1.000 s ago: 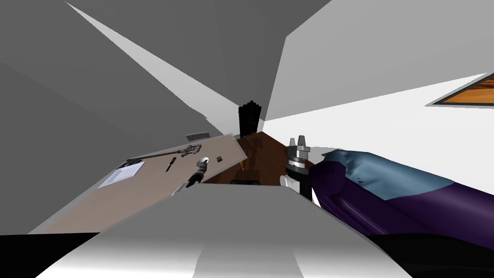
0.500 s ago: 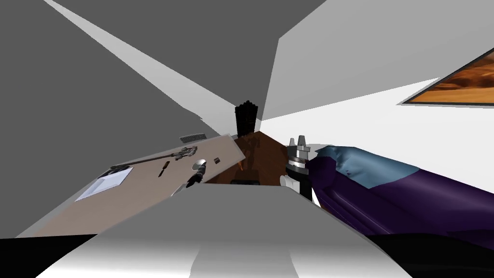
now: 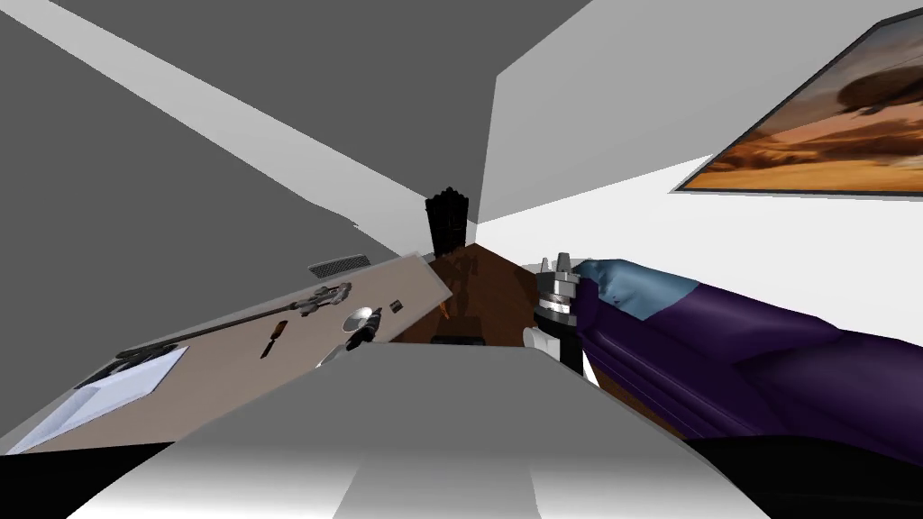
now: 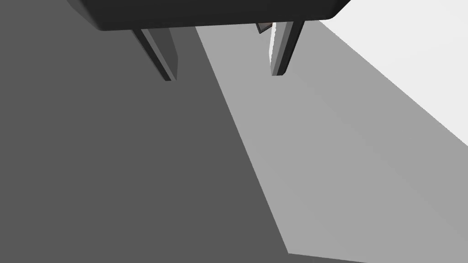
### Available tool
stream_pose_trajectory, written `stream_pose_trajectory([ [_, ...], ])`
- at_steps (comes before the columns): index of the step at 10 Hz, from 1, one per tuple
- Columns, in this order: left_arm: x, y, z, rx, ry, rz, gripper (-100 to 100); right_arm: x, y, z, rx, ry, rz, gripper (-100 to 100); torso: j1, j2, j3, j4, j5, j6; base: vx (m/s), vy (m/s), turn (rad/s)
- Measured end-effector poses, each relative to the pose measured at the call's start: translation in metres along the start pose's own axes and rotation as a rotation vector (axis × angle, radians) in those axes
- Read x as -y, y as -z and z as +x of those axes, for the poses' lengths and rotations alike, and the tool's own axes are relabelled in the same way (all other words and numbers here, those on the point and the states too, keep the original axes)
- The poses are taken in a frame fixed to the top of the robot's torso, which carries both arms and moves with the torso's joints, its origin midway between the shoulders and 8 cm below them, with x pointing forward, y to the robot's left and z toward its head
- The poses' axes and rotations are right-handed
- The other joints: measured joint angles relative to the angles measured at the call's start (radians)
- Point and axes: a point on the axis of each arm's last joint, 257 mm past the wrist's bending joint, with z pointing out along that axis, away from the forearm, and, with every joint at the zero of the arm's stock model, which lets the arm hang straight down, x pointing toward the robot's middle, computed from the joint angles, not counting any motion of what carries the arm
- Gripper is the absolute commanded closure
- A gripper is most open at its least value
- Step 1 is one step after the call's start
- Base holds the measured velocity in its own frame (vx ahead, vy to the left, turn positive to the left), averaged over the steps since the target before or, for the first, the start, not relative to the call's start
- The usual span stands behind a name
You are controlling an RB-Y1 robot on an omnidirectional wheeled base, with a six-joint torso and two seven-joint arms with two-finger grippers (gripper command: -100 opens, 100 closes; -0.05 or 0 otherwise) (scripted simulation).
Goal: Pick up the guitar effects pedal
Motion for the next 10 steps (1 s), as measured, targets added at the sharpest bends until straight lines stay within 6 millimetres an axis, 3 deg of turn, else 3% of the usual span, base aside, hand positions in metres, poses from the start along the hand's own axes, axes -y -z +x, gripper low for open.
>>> stream_pose_trajectory([
  [10,-0.089,-0.001,-0.034,0.051,-0.070,-0.264,-100,0.000,0.000,0.000,0.000,0.000,0.000,0,0.003,0.000,0.000,0.000,0.001,-0.001,-0.010,0.044,-0.243],
])
